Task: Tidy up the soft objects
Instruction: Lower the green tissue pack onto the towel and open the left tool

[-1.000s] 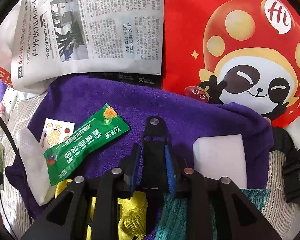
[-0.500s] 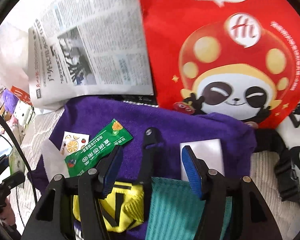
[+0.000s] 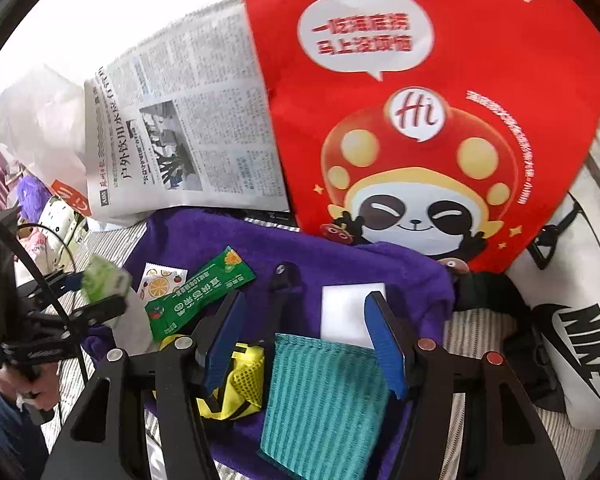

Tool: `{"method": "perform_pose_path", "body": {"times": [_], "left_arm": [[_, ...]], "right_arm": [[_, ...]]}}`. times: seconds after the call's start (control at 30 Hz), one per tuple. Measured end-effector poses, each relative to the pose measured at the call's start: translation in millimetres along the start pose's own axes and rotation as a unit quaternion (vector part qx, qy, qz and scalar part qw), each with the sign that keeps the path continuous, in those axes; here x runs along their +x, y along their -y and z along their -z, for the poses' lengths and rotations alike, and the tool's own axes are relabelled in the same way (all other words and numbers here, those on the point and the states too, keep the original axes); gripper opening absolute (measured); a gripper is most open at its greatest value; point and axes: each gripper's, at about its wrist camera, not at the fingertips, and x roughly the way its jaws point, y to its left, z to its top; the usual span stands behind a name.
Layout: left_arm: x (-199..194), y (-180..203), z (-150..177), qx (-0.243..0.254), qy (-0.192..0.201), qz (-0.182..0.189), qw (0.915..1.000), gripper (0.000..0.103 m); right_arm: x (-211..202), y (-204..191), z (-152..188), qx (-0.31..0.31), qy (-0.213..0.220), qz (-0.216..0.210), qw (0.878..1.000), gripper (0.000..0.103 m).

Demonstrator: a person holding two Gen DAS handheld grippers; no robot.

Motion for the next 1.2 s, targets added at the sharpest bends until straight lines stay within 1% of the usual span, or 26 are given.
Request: {"method": "perform_pose_path", "body": {"times": [0.13,0.23,0.27,0.33,0.4,0.43,0.47,0.57,0.7,0.83,1.0,1.2], "left_arm": [[24.2,7.3,-17.1,0.006,-0.013,-0.025,0.9996,0.072],[40.5,9.9,-25.5,-0.001,-0.025,-0.018,0.9995,0.073],[46.2,10.1,-27.5,-0.003,-0.030,-0.021,0.9993,0.073],[57.4,12.2,-30.2,-0.002,-0.043,-0.036,0.9984,0.073],[69.7,12.6,-30.5,0.002,-0.063,-0.044,0.9971,0.073],[77.1,13.4,-29.5,0.005,-0.078,-0.053,0.9955,0.073],[80.7,14.9,-29.0,0.009,-0.085,-0.058,0.9947,0.074],[84.0,19.3,-28.5,0.018,-0.089,-0.064,0.9939,0.075],[89.0,26.2,-28.8,0.028,-0.105,-0.062,0.9921,0.084],[90.9,33.4,-28.2,0.028,-0.111,-0.060,0.9916,0.085],[78.4,30.6,-27.4,0.014,-0.130,-0.047,0.9903,0.085],[55.9,27.6,-29.7,-0.005,-0.119,-0.050,0.9916,0.085]], "right_arm": [[-2.0,7.5,-0.9,0.015,-0.004,-0.006,1.000,0.061],[-7.6,11.0,-2.1,0.020,0.000,-0.012,1.000,0.061],[-9.0,11.4,-2.3,0.020,0.001,-0.012,1.000,0.061],[-11.5,12.0,-2.9,0.021,0.003,-0.009,1.000,0.061],[-13.2,12.0,-3.4,0.023,0.005,-0.012,1.000,0.061],[-13.7,11.5,-3.2,0.023,0.005,-0.014,1.000,0.061],[-14.3,10.5,-3.0,0.022,0.006,-0.015,1.000,0.061],[-14.5,8.0,-2.3,0.019,0.005,-0.014,1.000,0.061],[-14.8,5.2,-1.7,0.014,0.004,-0.013,1.000,0.061],[-18.9,5.6,-1.9,0.016,0.010,-0.020,1.000,0.061],[-24.2,5.3,-2.2,0.015,0.016,-0.017,1.000,0.061],[-34.3,5.4,-1.4,0.012,0.027,-0.015,0.999,0.061]]}}
